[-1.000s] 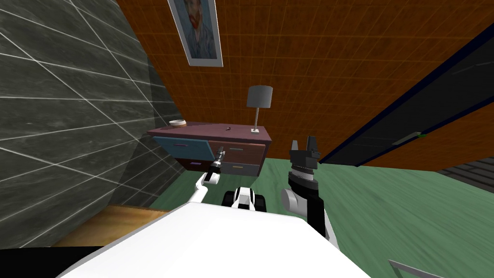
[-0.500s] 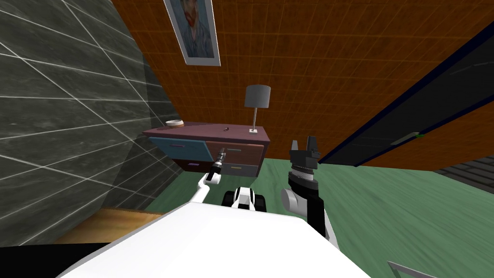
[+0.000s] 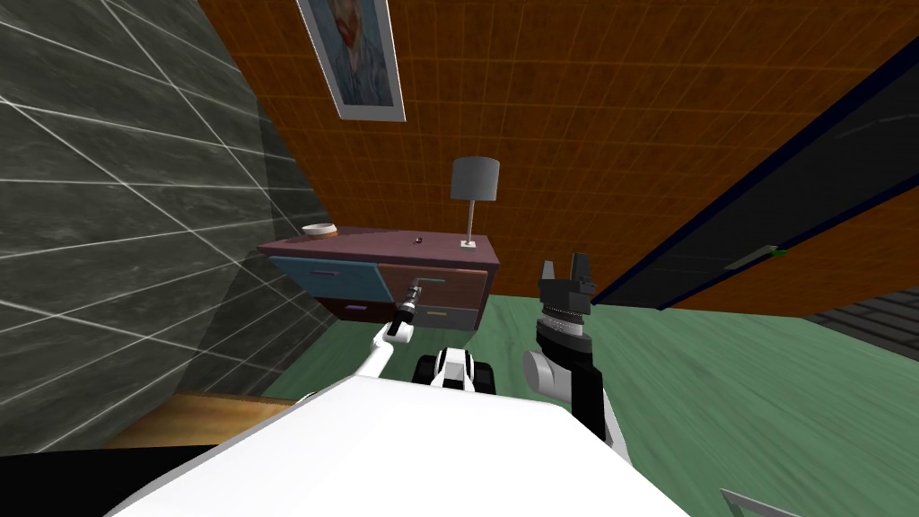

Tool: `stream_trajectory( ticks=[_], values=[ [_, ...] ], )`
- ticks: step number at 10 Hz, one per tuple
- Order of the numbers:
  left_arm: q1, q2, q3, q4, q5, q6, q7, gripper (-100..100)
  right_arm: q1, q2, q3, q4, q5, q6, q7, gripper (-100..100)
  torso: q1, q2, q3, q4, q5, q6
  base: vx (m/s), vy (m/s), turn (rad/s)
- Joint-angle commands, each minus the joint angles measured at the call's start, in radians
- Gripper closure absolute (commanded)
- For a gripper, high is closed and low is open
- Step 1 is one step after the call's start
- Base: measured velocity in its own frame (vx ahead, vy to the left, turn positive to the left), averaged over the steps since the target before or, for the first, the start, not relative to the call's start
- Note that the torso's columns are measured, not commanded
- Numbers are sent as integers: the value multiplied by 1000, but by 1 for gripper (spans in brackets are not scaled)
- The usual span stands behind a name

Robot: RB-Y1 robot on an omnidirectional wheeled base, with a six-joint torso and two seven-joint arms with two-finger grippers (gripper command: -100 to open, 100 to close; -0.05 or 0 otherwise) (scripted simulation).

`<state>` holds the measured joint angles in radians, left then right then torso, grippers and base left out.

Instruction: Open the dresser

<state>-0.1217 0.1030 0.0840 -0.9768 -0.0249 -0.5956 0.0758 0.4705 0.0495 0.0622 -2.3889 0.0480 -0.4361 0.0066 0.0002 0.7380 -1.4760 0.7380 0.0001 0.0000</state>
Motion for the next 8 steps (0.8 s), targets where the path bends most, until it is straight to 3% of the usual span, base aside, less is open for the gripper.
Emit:
stream_trajectory(
  ticks=[1, 2, 3, 4, 5, 6, 8],
  values=[
    [-23, -18, 6, 52, 3, -1, -3, -100, 0, 0, 0, 0, 0, 0, 0, 0, 0, 0, 0, 0, 0, 0, 22, -29, -5],
    [-32, -34, 8, 71, 4, -2, -4, -100, 0, 0, 0, 0, 0, 0, 0, 0, 0, 1, 0, 0, 0, 0, 19, -26, -7],
    [-26, -26, 7, 60, 3, -3, -4, -100, 0, 0, 0, 0, 0, 0, 0, 0, 0, 1, 0, 0, 0, 0, 9, -14, -3],
    [-51, -22, 11, 56, 6, 26, -3, -100, 0, 0, 0, 0, 0, 0, 0, 0, 1, 1, 1, 0, 0, 0, 68, -7, -4],
    [-36, -22, 8, 54, 5, 11, -2, -100, 0, 0, 0, 0, 0, 0, 0, 0, 1, -3, -1, 0, 0, 0, 44, -3, -2],
    [-37, -22, 8, 53, 5, 15, -1, 100, 0, 0, 0, 0, 0, 0, 0, 0, 0, -1, -1, 0, 0, 0, 6, -1, 1],
    [-40, -21, 4, 45, 4, 23, 1, 100, 0, 0, 0, 0, 0, 0, 0, 0, 2, 3, 2, -4, 3, 0, -131, 0, 25]
  ],
)
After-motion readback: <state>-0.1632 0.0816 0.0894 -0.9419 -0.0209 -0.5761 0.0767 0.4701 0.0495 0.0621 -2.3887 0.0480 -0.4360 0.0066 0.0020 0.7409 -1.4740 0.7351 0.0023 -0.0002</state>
